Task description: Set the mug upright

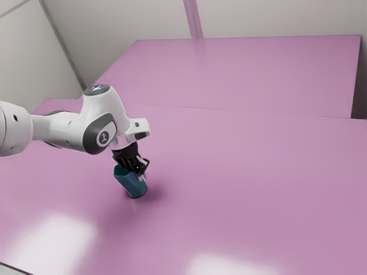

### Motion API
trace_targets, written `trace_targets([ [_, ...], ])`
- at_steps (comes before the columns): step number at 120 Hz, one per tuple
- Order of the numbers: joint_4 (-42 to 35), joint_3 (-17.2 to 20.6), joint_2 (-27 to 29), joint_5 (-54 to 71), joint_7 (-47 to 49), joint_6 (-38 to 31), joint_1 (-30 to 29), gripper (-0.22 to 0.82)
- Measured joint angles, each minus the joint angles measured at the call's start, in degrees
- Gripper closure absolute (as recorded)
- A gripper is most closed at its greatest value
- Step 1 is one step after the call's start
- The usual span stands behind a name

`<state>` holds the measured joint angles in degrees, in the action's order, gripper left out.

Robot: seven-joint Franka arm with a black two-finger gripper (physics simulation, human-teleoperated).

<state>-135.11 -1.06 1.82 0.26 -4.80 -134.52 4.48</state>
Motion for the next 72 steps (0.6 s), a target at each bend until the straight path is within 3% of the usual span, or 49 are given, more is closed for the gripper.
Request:
trace_targets([
  [15, 0.00, 0.01, 0.53, -0.43, -0.18, 0.12, 0.13, 0.38],
  [29, 0.10, -0.01, 2.70, -0.60, -0.33, 0.42, 0.19, 0.23],
  [47, 0.39, 0.47, 5.57, -0.79, -0.49, 1.54, 0.11, 0.12],
  [72, 5.09, 1.49, 6.99, -1.19, -0.51, 7.27, 0.11, 0.05],
])
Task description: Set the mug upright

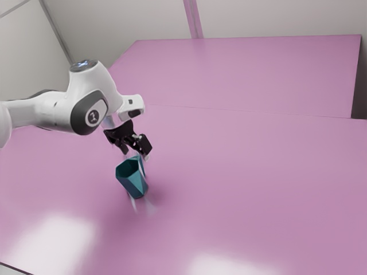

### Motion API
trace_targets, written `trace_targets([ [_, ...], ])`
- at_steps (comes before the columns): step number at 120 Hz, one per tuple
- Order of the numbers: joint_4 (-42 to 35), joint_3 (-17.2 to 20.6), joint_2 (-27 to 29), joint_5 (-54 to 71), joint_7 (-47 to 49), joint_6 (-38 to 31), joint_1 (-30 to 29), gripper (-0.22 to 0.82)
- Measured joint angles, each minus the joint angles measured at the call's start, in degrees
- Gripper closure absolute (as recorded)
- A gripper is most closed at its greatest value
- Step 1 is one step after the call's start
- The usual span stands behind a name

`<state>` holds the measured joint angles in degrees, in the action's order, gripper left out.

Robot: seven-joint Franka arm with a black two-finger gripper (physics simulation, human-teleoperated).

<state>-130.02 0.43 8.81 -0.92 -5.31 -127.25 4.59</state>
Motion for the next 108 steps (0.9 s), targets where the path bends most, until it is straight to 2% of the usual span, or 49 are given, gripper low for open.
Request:
trace_targets([
  [34, 13.97, 0.22, -3.77, -0.12, 0.32, 13.11, -0.65, 0.02],
  [45, 18.39, 2.00, -5.16, -0.08, 0.39, 16.90, -2.35, 0.02],
  [60, 23.11, 3.45, -6.20, -0.09, 0.47, 21.41, -3.45, 0.02],
  [108, 36.30, 3.50, -8.34, 0.52, 0.63, 32.54, -3.49, 0.01],
])
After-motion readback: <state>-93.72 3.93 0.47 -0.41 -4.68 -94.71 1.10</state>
